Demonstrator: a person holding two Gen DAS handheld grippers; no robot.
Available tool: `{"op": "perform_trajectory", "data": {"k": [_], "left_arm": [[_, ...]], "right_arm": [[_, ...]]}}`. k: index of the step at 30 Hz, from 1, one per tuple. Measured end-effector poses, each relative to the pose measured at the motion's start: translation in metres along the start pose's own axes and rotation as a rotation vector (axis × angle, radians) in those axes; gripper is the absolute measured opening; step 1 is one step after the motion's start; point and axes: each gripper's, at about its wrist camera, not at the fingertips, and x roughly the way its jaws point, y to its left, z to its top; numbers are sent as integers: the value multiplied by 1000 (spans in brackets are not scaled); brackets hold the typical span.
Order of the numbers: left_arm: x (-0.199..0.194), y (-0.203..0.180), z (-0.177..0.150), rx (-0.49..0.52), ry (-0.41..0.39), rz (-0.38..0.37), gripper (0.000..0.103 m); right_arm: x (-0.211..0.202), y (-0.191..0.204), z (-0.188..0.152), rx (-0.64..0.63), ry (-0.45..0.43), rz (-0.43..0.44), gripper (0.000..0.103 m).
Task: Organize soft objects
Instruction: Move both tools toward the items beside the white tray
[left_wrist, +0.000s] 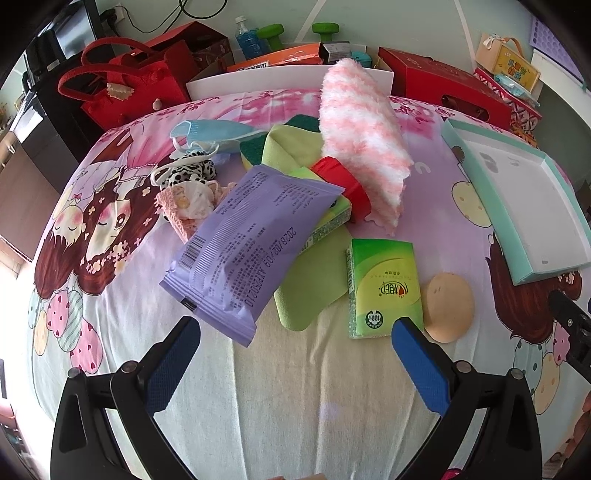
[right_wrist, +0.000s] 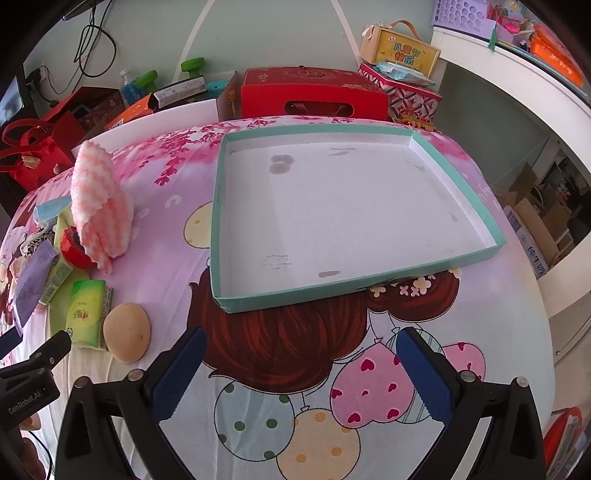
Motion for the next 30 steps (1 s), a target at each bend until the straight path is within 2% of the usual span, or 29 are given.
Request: {"op": "perform_trajectory", "data": {"k": [30], "left_arm": [[-2, 2, 2, -6, -24, 3, 103]], "right_arm": [[3, 2, 0, -11, 20, -5, 103]]}}
